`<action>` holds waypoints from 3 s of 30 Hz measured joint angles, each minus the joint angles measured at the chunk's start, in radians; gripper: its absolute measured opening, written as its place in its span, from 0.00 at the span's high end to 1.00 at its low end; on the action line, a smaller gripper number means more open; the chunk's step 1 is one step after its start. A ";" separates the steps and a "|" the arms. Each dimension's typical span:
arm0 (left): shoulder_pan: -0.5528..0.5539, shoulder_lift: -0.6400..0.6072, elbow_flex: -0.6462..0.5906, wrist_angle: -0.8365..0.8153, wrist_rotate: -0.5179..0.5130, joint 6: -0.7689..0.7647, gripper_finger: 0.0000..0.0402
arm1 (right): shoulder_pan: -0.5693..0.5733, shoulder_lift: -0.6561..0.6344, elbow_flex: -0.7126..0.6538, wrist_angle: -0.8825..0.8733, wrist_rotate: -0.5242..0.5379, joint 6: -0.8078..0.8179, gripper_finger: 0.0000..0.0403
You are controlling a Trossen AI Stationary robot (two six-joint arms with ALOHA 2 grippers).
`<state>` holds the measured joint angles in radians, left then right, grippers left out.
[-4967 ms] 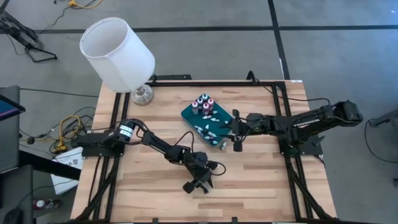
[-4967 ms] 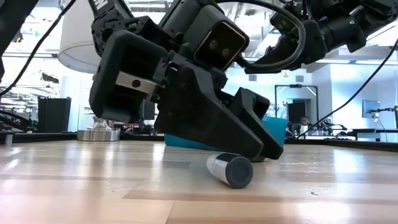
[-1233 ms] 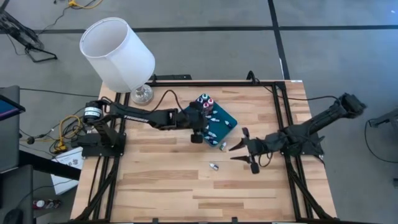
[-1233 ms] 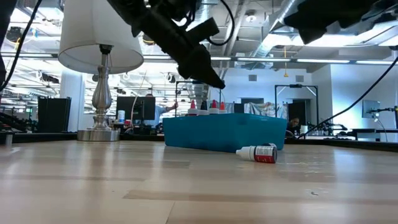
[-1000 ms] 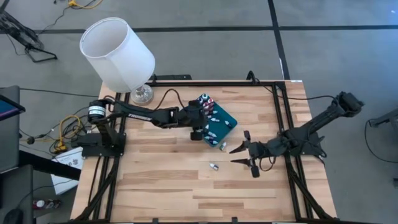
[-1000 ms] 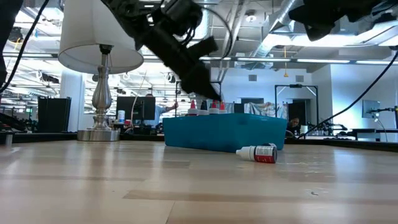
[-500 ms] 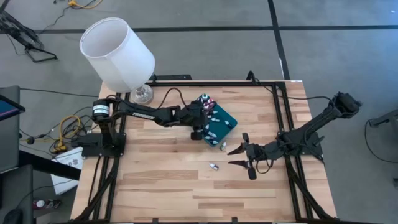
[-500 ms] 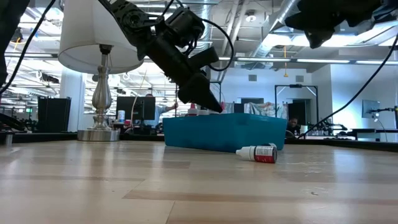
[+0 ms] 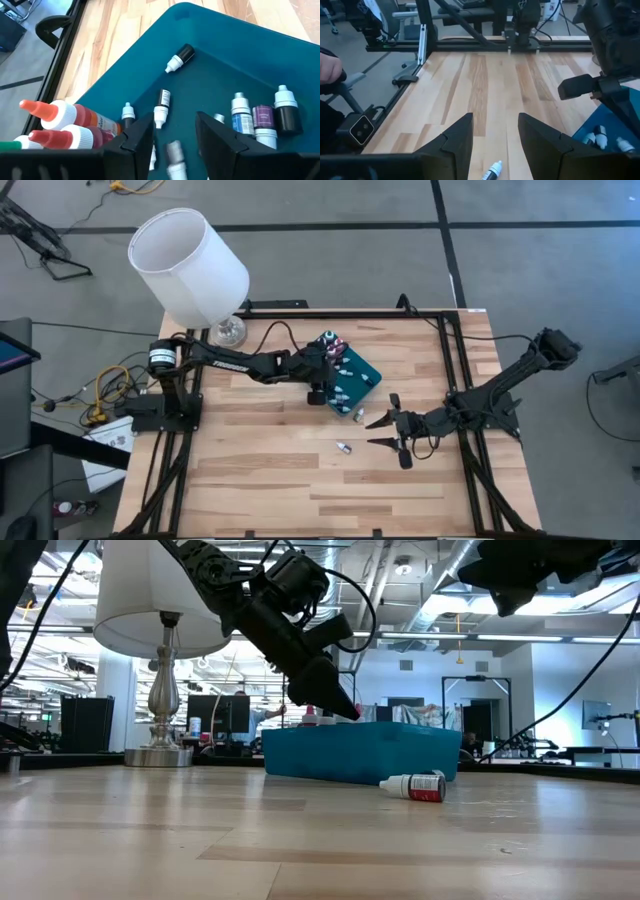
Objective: Pick & Place food coloring
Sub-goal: Put the small orange food coloring bottle into the blue bin
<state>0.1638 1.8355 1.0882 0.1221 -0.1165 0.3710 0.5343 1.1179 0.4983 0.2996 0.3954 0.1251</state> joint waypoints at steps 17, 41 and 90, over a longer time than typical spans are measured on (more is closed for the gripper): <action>-0.178 -0.314 -0.039 -0.254 0.118 -0.039 0.64 | 0.031 0.359 0.000 0.286 0.142 0.052 0.63; -0.474 -1.131 -0.768 0.231 0.137 -0.143 0.64 | 0.009 0.753 0.075 0.611 0.235 0.078 0.63; -0.507 -1.133 -0.769 0.234 0.124 -0.071 0.64 | -0.026 0.753 0.224 0.103 0.073 0.438 0.67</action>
<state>-0.3431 0.7024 0.3195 0.3561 0.0074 0.3000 0.5079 1.8706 0.7219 0.4030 0.4683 0.5636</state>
